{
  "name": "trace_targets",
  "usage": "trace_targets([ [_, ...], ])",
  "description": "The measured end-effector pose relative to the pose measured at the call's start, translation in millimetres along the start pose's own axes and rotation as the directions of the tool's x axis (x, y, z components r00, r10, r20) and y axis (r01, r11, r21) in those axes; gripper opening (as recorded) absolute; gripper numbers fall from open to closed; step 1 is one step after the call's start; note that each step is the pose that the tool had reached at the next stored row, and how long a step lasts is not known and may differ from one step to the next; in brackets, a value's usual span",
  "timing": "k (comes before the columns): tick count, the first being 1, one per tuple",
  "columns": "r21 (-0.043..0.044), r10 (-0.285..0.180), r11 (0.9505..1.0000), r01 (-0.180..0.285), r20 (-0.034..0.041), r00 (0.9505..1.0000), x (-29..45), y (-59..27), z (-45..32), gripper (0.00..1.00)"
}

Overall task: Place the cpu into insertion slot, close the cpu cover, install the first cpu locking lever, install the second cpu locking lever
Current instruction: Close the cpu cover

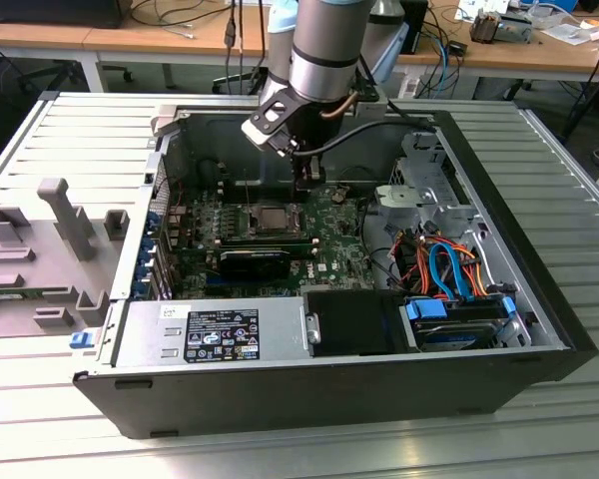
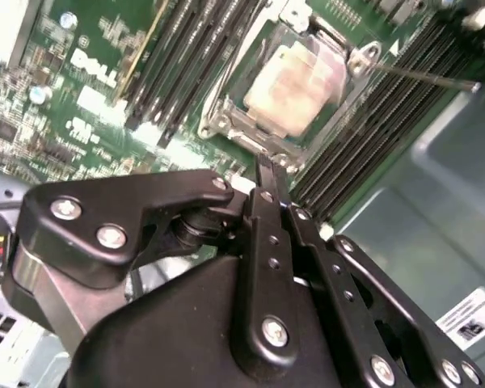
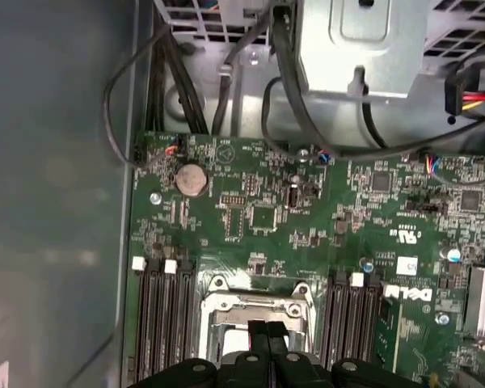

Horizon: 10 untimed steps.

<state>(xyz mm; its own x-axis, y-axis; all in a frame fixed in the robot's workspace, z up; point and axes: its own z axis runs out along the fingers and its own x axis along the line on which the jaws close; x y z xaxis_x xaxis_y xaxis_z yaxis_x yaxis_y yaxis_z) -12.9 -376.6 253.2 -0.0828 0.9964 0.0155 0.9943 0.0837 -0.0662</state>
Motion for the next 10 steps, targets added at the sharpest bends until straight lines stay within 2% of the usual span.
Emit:
trace_targets([
  [10,0.0002,-0.062,0.9980,0.063,-0.0044,0.9980,0.3,-14.8,13.1,0.11],
])
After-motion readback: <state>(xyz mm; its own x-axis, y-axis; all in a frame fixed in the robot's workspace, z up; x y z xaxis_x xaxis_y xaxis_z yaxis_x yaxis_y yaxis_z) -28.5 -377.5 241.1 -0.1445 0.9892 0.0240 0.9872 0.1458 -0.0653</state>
